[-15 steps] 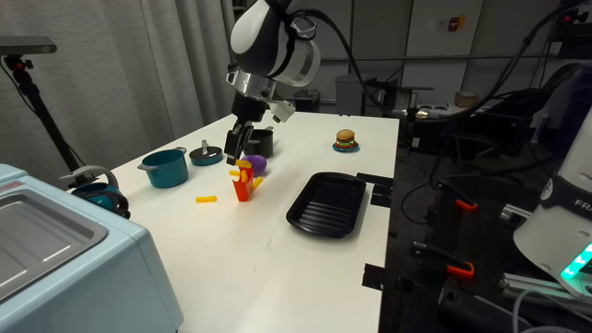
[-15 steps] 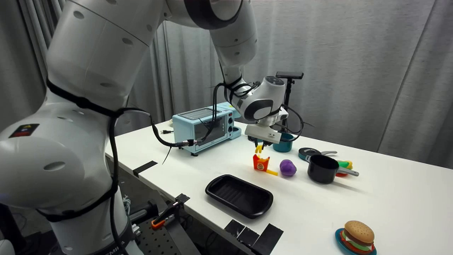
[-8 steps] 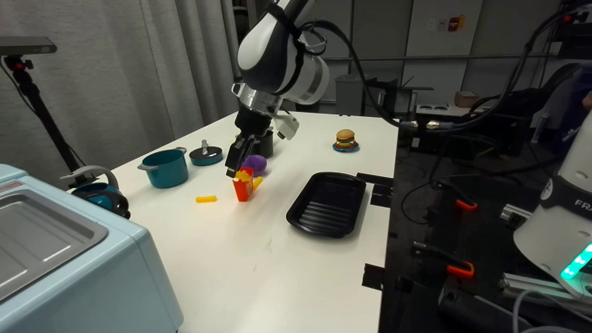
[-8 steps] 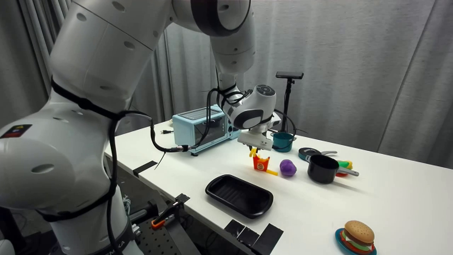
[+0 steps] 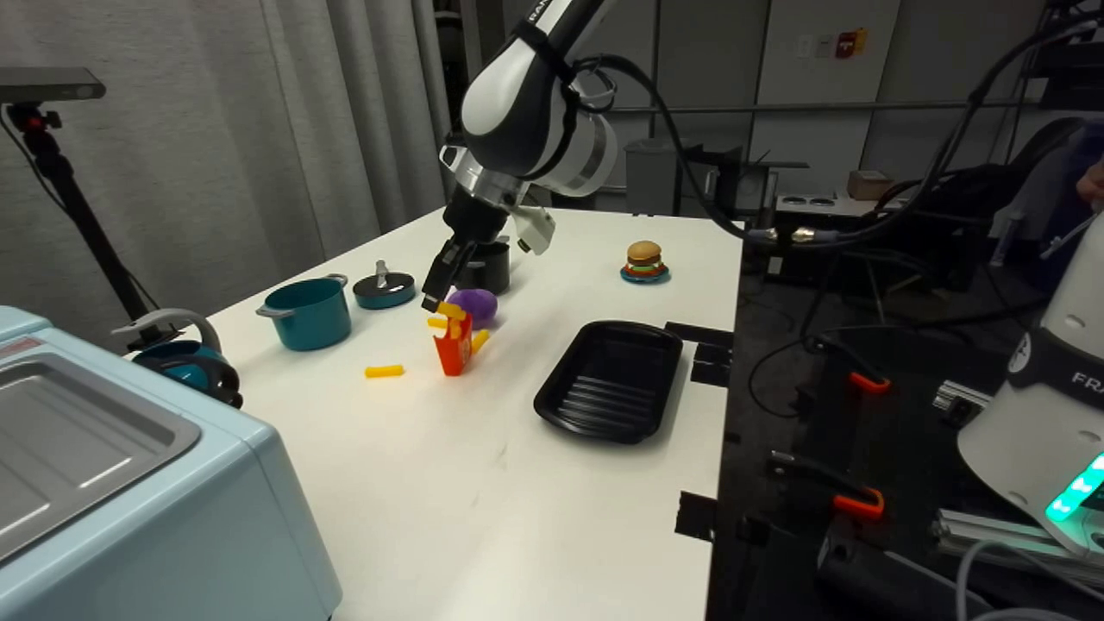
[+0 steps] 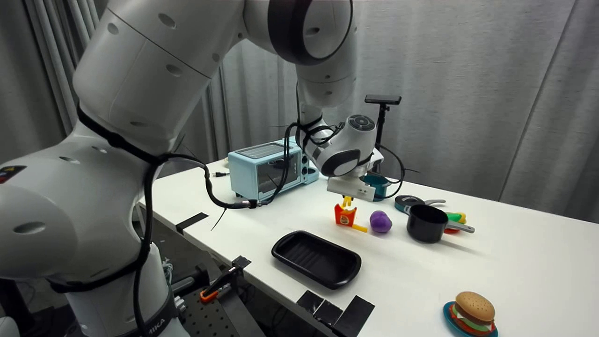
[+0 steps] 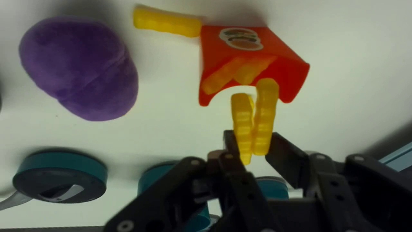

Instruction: Put the toy frech-fry in the red container

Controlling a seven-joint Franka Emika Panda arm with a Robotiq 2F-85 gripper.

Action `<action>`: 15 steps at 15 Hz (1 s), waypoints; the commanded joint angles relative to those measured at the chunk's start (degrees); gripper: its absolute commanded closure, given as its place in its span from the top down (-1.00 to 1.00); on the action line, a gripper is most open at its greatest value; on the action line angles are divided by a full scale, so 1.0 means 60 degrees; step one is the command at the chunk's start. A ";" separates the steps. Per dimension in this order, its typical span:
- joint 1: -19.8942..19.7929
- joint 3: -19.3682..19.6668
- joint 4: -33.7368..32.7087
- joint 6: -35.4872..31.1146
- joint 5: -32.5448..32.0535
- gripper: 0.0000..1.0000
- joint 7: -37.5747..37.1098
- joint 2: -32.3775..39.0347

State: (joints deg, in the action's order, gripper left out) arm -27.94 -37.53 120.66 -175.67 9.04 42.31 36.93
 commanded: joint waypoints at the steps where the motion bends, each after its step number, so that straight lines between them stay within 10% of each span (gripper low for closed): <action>1: -0.0569 -0.0317 -0.0533 0.0195 -0.0611 -0.85 -0.0084 0.0398; 15: -0.0608 -0.0679 0.0172 0.0493 -0.0541 -0.85 -0.0423 0.0463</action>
State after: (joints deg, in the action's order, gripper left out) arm -30.95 -39.85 119.70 -171.94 6.13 41.01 39.32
